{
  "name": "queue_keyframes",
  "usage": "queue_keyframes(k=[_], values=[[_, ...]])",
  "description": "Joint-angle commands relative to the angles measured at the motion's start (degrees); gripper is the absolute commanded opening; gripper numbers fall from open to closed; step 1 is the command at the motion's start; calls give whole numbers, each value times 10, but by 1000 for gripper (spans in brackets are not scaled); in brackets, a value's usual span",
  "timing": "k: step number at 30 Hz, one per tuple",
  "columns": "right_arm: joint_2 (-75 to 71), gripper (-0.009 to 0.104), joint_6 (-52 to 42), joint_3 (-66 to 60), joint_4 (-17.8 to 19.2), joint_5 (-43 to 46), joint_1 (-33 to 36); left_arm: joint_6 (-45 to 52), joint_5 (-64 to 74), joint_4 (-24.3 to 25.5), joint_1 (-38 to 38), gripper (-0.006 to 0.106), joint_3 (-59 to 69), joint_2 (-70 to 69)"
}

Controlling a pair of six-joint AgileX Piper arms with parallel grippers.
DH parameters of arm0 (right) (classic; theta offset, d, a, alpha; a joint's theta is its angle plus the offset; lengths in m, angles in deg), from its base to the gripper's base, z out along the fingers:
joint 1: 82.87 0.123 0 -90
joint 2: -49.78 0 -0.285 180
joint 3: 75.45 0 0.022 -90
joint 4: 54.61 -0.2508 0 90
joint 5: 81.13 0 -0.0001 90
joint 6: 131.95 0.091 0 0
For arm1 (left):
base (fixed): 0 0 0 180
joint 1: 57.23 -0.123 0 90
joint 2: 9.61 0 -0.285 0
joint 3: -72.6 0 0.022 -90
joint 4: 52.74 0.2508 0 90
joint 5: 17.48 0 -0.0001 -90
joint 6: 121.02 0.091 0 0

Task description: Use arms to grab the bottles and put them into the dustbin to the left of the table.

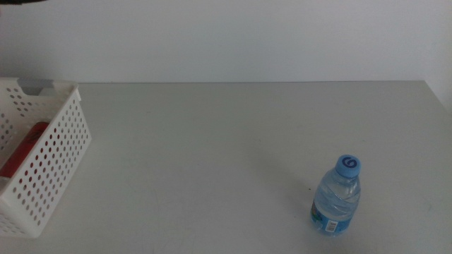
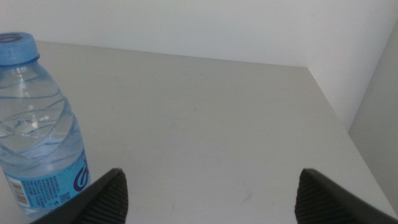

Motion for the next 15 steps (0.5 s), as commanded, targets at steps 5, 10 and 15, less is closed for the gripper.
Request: queue_keyframes(k=[5, 10, 15], values=[[-12, 84, -3, 6, 3, 41, -3, 0, -51, 43, -3, 0, -23, 47], [-12, 84, -3, 6, 3, 41, -3, 0, -58, 42, -3, 14, -23, 88], [-12, 84, -3, 6, 3, 41, -3, 3, -53, 37, 0, 43, -23, 113]])
